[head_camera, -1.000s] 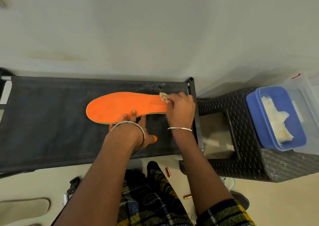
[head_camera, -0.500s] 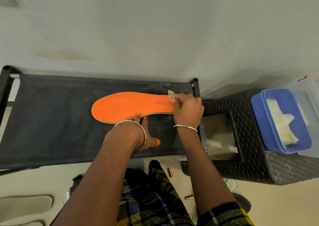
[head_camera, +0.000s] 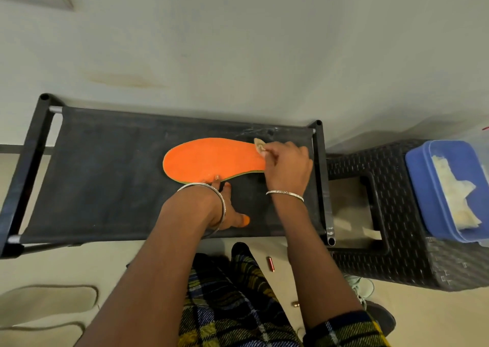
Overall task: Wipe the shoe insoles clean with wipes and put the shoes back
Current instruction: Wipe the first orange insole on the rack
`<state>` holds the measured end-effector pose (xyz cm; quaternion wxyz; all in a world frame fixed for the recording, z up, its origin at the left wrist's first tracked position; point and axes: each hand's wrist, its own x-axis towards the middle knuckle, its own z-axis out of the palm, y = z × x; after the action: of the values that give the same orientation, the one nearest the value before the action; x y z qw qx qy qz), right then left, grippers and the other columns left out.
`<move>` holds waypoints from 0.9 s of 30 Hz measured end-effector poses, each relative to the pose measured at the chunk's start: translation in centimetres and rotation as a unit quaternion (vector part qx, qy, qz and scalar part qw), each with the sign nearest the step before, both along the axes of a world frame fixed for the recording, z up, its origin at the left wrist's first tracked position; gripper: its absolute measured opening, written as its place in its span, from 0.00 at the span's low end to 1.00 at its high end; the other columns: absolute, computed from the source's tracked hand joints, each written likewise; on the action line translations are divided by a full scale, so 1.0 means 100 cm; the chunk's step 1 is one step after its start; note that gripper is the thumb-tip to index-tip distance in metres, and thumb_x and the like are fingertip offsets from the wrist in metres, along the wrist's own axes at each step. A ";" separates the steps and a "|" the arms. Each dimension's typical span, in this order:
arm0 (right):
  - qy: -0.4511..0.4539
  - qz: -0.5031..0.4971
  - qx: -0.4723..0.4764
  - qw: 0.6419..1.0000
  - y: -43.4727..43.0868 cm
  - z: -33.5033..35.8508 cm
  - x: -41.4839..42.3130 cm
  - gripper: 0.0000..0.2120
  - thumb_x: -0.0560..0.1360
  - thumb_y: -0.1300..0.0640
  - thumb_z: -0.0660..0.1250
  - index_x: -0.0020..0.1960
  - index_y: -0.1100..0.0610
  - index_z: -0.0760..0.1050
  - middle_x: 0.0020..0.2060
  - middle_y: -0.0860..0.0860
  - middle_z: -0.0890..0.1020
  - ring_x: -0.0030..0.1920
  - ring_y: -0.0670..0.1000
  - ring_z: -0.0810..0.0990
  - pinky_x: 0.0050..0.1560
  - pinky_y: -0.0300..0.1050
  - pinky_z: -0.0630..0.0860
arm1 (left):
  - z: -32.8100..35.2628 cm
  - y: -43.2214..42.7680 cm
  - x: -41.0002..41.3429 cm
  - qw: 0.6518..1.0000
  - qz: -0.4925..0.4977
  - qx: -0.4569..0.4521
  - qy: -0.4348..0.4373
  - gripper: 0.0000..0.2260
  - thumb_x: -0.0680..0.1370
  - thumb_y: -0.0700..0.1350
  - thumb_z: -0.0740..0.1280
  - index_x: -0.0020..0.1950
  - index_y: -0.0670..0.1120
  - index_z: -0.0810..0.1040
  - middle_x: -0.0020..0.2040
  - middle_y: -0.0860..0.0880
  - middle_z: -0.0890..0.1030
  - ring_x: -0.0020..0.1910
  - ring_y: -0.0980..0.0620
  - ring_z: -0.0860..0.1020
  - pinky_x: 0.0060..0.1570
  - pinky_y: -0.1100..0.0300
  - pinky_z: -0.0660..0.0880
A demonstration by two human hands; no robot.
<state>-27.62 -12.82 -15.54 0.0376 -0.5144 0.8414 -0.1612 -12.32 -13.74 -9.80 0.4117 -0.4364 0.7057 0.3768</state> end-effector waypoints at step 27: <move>-0.056 0.231 0.188 0.953 -0.013 0.030 0.083 0.09 0.77 0.59 0.69 0.52 0.47 0.83 0.50 0.50 0.81 0.55 0.56 0.76 0.54 0.55 0.74 | 0.019 -0.003 0.046 1.000 0.015 0.005 -0.002 0.38 0.80 0.64 0.56 0.80 0.45 0.45 0.80 0.44 0.46 0.78 0.42 0.49 0.74 0.48 0.52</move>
<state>-19.35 -14.11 -12.57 0.2168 -0.6687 0.7110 -0.0152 -7.76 -14.03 -7.94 0.4097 -0.4459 0.6962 0.3856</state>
